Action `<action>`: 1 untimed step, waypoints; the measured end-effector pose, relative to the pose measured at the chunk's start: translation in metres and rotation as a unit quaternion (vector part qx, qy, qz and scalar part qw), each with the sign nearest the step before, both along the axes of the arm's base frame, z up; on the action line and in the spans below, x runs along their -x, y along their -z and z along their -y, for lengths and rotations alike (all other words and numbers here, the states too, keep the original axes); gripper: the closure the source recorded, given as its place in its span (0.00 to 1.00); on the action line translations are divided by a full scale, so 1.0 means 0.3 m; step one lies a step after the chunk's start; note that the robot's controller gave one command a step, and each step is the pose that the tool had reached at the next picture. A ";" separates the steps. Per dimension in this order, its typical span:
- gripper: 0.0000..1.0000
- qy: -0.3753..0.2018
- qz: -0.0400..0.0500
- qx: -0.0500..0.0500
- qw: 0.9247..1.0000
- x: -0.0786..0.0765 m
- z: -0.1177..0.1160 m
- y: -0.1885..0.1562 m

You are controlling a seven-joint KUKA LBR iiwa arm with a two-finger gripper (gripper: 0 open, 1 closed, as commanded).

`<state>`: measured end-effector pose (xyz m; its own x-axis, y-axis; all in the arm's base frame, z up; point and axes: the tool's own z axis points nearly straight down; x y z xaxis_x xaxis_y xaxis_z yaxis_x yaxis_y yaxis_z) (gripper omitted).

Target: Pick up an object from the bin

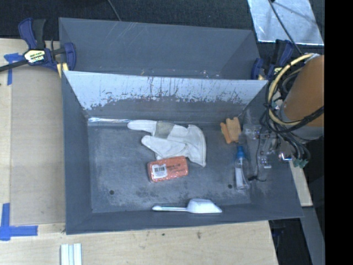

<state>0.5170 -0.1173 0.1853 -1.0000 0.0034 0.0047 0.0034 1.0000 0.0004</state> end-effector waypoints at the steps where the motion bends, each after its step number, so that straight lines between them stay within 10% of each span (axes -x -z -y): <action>1: 0.00 -0.001 0.004 0.001 1.000 -0.005 -0.001 -0.015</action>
Offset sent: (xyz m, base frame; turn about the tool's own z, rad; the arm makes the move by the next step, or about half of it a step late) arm 0.0022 0.1013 -0.0676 -0.1112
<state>0.5185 -0.1168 0.1899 -1.0000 0.0008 -0.0035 0.0008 1.0000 -0.0011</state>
